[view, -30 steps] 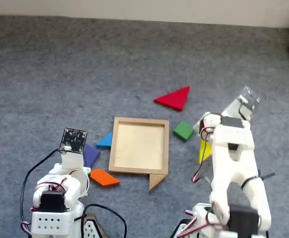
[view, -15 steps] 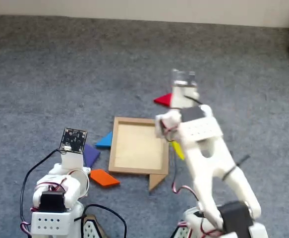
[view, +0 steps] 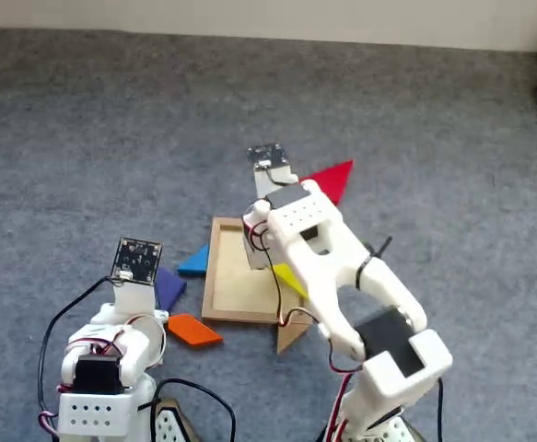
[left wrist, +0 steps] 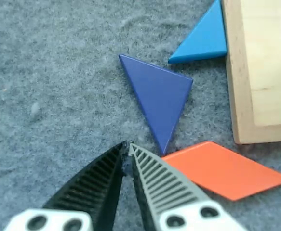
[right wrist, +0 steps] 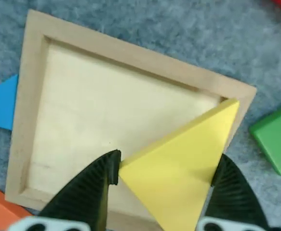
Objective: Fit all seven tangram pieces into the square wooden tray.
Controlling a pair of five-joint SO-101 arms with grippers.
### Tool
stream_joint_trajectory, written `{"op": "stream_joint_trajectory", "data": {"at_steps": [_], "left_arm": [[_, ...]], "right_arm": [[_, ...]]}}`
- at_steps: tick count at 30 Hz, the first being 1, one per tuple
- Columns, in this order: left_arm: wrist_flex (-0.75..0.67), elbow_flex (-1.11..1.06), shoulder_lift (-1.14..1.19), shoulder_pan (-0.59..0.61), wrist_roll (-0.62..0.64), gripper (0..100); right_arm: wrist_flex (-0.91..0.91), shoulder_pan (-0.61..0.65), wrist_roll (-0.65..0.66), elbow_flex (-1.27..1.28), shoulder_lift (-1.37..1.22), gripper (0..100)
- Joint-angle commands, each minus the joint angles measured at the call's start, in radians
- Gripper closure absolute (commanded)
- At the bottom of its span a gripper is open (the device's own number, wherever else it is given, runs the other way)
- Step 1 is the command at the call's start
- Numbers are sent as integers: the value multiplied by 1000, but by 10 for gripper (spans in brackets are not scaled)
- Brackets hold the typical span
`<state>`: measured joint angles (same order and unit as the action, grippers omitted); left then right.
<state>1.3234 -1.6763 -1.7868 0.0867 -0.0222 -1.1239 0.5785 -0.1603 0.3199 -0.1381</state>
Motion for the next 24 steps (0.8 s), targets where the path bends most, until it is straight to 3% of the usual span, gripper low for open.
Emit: {"op": "stream_joint_trajectory", "data": {"at_steps": [1,7,24], "left_arm": [[3,-21,-24,-16,5,995],[3,-21,-24,-16,5,995],[3,-21,-24,-16,5,995]], "right_arm": [[-5,13,-60,-74,-7,806],[-7,25,-169,-91,-41,700],[-160,101,-215,-213,-48,698]]}}
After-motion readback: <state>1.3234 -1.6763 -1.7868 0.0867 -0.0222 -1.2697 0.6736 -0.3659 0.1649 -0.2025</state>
